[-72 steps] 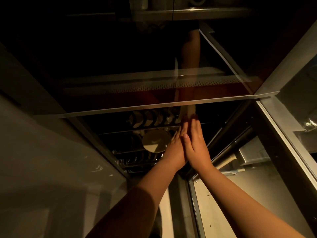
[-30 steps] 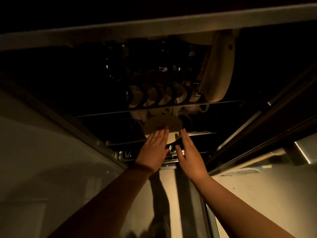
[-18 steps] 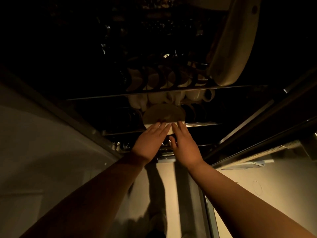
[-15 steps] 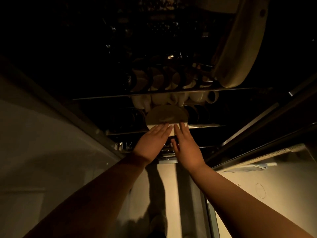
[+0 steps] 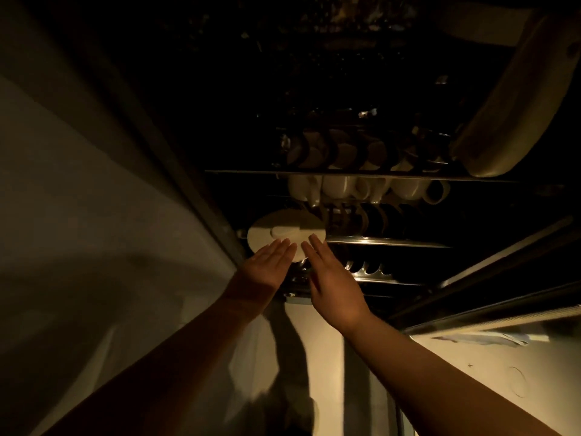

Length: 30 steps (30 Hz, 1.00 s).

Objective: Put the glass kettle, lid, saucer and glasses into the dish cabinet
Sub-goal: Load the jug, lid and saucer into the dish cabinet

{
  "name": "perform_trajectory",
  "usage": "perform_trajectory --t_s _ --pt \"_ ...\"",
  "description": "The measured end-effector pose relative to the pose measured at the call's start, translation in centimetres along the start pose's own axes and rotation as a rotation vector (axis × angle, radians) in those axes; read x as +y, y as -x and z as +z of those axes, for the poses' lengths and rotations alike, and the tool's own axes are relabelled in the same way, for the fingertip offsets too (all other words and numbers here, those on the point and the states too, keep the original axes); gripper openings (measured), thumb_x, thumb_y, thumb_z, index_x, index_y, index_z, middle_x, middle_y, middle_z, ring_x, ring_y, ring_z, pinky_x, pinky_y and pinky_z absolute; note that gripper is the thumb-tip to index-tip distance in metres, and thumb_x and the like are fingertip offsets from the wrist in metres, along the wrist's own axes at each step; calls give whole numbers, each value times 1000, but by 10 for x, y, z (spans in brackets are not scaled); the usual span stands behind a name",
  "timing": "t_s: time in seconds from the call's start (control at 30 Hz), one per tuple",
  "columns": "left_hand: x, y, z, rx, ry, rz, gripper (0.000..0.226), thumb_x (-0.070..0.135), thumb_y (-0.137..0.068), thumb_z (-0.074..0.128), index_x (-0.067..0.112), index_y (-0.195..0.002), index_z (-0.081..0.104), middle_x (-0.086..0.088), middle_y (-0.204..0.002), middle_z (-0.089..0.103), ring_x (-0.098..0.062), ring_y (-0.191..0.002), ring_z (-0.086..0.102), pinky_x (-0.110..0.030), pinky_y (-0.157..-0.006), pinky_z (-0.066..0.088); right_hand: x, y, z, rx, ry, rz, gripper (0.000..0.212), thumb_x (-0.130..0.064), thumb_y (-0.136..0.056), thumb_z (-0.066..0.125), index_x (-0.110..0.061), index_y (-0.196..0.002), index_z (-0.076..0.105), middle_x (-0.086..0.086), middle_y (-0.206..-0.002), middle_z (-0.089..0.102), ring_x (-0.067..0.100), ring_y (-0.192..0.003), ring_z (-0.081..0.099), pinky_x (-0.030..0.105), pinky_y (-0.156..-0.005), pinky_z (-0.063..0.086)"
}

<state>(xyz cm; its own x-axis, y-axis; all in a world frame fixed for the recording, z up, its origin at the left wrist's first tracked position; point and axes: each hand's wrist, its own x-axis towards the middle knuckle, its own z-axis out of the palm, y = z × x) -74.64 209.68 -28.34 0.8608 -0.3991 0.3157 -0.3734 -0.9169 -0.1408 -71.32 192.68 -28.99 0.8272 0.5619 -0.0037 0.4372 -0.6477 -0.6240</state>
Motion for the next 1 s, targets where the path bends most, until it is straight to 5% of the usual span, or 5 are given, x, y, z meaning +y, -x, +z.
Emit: perform_trajectory --t_s 0.27,0.37,0.43,0.7,1.0 --pt "-4 -16 -9 -180 59 -304 55 4 -81 23 -3 -127 53 -20 -133 53 -22 -122 54 -26 -102 39 -18 -30 -2 127 -71 -107 52 -7 -92 48 -13 -142 36 8 -151 30 19 -140 23 21 -107 23" --pt "-3 -15 -3 -236 152 -440 54 3 -95 21 3 -148 12 -13 -156 15 -16 -143 18 -19 -113 8 -24 -42 -12 128 -71 -168 52 -1 -87 50 -10 -138 42 11 -138 44 22 -127 40 19 -99 29" --pt "-4 -17 0 -244 256 -547 58 5 -98 30 12 -150 4 -7 -159 7 -14 -145 10 -21 -112 11 -26 -54 -20 88 -24 -202 49 0 -85 51 -8 -133 47 12 -127 53 23 -117 48 19 -92 33" --pt "3 -47 1 -21 430 -700 41 -1 -95 40 6 -135 43 -14 -132 51 -24 -125 46 -29 -103 34 -32 -87 -37 -63 17 -113 11 -9 -91 48 -8 -92 59 7 -83 61 22 -77 59 23 -57 36" --pt "0 -66 10 -11 437 -817 21 6 -96 45 4 -112 58 -16 -111 61 -29 -105 58 -32 -85 43 -27 -86 -47 -133 132 -136 27 -11 -90 50 -10 -117 55 12 -102 64 26 -91 61 23 -66 35"
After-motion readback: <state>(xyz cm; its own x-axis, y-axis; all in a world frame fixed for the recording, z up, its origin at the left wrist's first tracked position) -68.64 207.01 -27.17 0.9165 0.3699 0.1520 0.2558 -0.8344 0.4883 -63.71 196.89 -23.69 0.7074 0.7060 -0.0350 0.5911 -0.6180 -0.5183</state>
